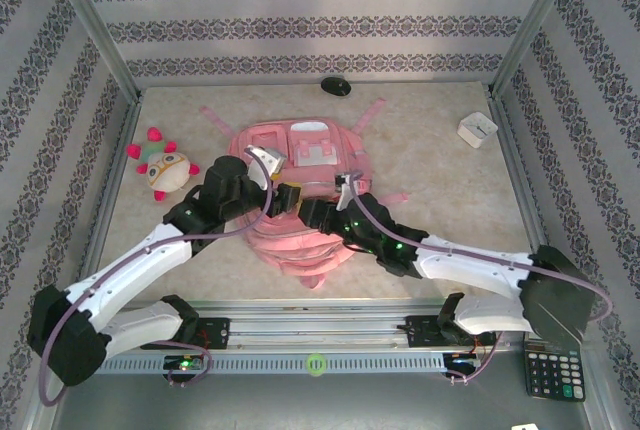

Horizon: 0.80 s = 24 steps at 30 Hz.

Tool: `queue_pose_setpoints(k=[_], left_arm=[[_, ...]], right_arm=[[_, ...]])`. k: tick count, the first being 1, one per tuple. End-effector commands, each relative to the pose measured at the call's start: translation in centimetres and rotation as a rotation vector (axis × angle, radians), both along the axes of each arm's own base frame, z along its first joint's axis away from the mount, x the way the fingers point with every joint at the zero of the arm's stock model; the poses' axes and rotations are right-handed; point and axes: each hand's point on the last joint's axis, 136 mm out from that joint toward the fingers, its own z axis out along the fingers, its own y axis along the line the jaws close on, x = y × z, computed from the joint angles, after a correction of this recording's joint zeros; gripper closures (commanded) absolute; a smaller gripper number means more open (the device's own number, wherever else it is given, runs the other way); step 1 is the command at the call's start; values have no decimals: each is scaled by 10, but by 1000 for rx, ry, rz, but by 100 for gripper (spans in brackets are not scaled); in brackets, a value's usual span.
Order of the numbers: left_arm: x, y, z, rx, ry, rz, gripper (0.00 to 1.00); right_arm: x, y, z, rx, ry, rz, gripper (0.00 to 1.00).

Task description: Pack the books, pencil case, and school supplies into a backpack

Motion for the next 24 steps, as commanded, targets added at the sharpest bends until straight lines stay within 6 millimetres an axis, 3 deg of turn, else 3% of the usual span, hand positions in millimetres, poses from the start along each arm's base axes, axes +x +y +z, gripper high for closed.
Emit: queue_pose_setpoints(k=[1,5,9,13,16,24], left_arm=[[-11,12,10,-47,28,50,35],[-15,40,-11,-24,147,212,36],[-20,50,-42,80,235,244,38],[-14,56,-70,195,268,263,29],[-6,60,-90,263,300,293,19],[-11,67,-148,375,413,319,12]], right_arm=[[-19,-14,15,-21,-59,52,50],[-31,-38,18,-134,-66,63,48],[-14,-64,12,-226,29,-11,46],[8,-82,-18,-276,178,-62,42],[18,-87,-35,-342,190,-84,40],[32,-96,-83,-400,254,-102,39]])
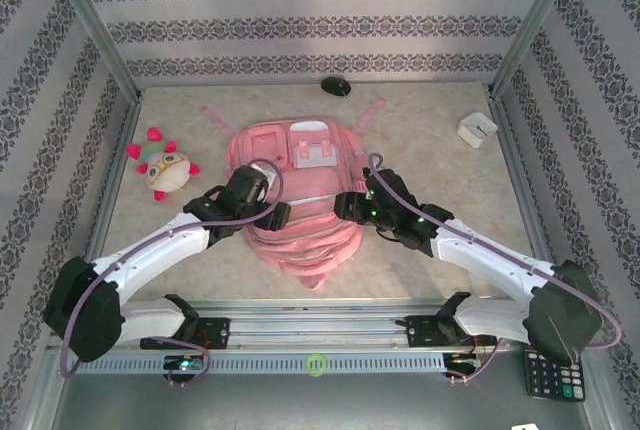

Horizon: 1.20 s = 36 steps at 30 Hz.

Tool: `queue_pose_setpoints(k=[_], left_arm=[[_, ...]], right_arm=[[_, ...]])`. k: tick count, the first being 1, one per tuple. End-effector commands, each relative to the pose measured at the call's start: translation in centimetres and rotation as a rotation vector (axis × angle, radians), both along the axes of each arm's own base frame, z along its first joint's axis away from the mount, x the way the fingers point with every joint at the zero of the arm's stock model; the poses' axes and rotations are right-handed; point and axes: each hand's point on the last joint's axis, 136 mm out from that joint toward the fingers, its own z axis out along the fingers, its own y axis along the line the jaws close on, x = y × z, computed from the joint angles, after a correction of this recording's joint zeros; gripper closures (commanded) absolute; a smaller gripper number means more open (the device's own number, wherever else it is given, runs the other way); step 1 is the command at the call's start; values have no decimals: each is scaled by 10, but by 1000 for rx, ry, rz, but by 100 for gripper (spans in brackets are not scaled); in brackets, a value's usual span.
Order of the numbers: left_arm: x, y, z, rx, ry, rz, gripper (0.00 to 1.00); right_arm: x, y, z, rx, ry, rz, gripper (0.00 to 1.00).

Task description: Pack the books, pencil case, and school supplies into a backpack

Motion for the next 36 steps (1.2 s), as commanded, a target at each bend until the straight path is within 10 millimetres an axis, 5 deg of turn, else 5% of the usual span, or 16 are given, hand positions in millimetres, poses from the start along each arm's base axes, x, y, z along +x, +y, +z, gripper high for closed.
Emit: queue_pose_setpoints(k=[1,5,9,14,18,21,24,29,36], left_arm=[[-11,14,-31,65,58,35,12],[-11,21,-51,90,88,88,13],[-12,19,-56,78,103,93,13],[-12,0,-22,-68,22,55,13],[-18,8,4,-131,-52,96,10],[-22,21,22,-206,-101,189,9],[-26,29,36,-317,-134,254,21],[-28,52,34,-371,-66,378,25],[-24,54,22,-413,5,405,25]], right_arm=[[1,-6,-22,-30,23,11,39],[3,-21,-57,-75,87,-12,43],[4,-26,-68,-101,103,-11,44],[1,-11,-42,-48,41,68,42],[-10,9,-9,-29,-60,184,39],[-26,29,20,-164,-254,360,38],[-43,49,37,-327,-471,593,40],[-82,78,25,-654,-800,1129,41],[-45,98,2,-980,-987,1258,41]])
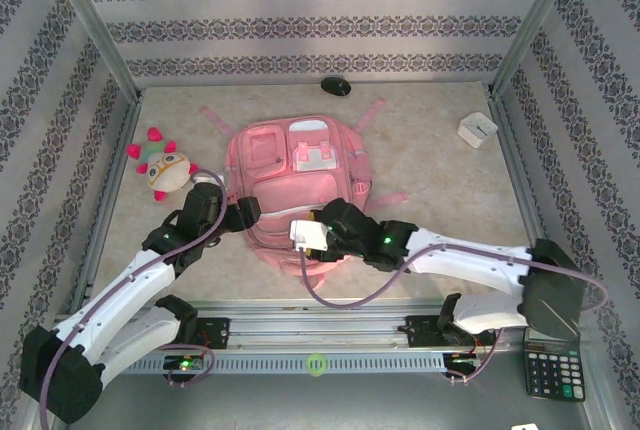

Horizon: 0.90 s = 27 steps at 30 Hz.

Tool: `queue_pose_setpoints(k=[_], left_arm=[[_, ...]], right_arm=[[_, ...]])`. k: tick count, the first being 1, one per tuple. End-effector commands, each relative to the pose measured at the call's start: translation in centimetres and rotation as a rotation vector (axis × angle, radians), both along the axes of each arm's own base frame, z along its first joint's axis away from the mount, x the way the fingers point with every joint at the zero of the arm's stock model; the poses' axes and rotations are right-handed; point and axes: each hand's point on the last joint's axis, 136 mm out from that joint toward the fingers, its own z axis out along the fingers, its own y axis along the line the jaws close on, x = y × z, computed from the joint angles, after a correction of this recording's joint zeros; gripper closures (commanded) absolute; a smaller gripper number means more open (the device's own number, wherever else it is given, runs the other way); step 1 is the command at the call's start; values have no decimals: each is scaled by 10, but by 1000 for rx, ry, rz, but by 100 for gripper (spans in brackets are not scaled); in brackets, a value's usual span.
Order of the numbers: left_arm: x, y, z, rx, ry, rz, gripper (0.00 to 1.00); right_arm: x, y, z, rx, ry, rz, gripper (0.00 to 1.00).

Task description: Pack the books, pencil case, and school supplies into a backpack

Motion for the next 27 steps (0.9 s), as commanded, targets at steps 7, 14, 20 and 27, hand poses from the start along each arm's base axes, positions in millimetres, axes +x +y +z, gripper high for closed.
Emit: queue_pose_setpoints(k=[7,14,20,27], left_arm=[[-1,-4,-11,-44,65,-7,25],[1,8,-14,-8,87,22,26],[7,14,10,0,-12,-19,28],[8,-21,47,99,-224,-388,32]], right_arm=[[53,15,-14,-113,-275,102,46],[72,14,-13,-155,-431,104,89],[77,-7,31,-33,-405,98,100],[86,-41,85,129,-321,65,100]])
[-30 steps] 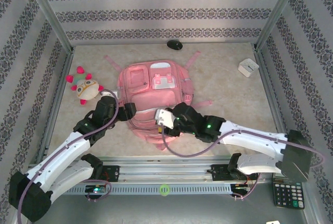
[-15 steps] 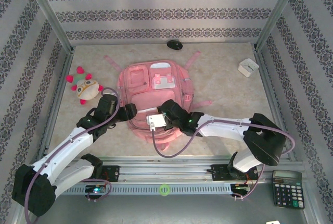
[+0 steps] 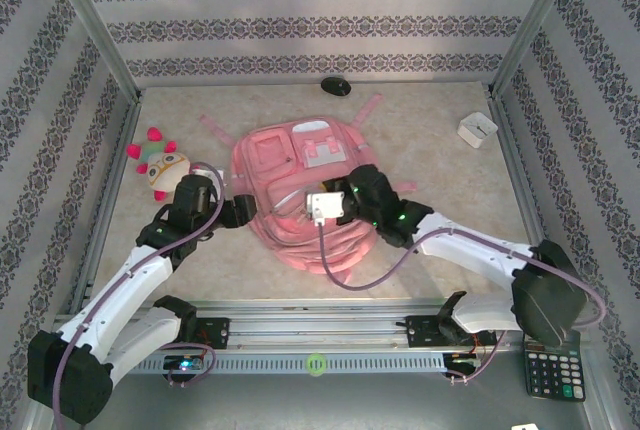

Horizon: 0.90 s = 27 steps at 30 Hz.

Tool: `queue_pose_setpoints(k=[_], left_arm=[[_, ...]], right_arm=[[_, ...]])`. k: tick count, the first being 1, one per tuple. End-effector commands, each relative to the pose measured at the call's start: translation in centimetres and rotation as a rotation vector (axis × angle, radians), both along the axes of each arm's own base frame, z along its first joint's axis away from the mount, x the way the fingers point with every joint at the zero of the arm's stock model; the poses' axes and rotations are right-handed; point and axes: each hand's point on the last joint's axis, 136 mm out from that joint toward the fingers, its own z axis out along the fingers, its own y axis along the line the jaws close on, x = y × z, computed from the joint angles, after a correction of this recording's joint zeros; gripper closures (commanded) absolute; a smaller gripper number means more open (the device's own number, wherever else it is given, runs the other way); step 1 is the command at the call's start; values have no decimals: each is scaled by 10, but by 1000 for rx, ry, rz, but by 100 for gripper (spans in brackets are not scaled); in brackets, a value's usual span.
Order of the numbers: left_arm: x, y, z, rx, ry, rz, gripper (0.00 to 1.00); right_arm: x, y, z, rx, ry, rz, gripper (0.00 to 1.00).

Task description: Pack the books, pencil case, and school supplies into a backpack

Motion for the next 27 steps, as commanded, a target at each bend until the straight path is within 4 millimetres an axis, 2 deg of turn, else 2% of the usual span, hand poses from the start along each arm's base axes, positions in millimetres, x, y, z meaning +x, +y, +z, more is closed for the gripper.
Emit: queue_pose_setpoints(k=[1,3,5,9,12,16,20,23,25,27], left_arm=[[-1,-28,37,69,-222,-305,34],[-11,-43,41,124,-318,-487,38],[-19,-50,37,159,-354,-591,35],[-29,-58,11,212,-307,-717,34],[-35,-65,-9,262,-271,-792,34],[-40,-67,-30,336,-231,-874,37],[-33,-73,-47,438,-261,-906,34],[-24,-74,-61,504,-252,-906,34],[-21,-76,-69,511,-245,-913,36],[-16,-77,-75,525,-247,-908,41]], right_arm=[[-2,-6,38,103,32,28,100],[-1,-12,36,90,58,22,100],[-3,-15,29,82,84,21,100],[-19,-17,19,111,215,16,61],[-38,-20,21,192,365,-22,45],[-53,-24,27,369,616,-171,37],[-52,-31,23,562,857,-412,32],[-36,-48,9,664,906,-651,34],[-21,-72,-8,753,885,-879,36],[-18,-79,-23,753,885,-950,39]])
